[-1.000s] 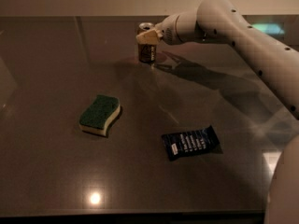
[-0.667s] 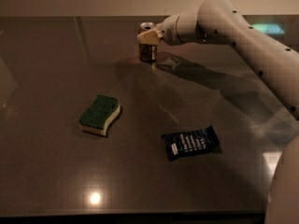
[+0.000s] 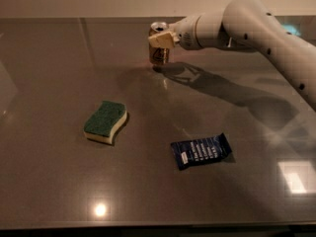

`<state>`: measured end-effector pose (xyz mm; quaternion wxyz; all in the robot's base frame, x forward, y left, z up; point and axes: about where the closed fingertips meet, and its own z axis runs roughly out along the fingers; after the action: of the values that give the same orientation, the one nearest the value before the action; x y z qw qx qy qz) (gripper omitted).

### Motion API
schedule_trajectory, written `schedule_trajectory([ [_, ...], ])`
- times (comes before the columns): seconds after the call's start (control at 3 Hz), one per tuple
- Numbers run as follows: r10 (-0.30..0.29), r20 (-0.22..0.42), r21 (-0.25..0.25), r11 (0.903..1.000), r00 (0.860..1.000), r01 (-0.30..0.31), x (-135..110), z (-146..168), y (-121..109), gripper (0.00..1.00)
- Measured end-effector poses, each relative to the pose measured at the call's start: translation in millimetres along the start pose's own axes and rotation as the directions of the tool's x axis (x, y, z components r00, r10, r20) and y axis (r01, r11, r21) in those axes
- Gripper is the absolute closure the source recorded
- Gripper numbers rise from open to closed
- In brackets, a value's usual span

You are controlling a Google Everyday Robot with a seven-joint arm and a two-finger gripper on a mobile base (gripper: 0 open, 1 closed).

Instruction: Move orange can near sponge

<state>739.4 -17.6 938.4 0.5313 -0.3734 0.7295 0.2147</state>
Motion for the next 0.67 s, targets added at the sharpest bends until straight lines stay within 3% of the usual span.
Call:
schedule_trajectory([
  [0.67, -0.056, 0.013, -0.091, 0.9942, 0.998, 0.057, -13.3, -58.2, 56.2, 1.00],
])
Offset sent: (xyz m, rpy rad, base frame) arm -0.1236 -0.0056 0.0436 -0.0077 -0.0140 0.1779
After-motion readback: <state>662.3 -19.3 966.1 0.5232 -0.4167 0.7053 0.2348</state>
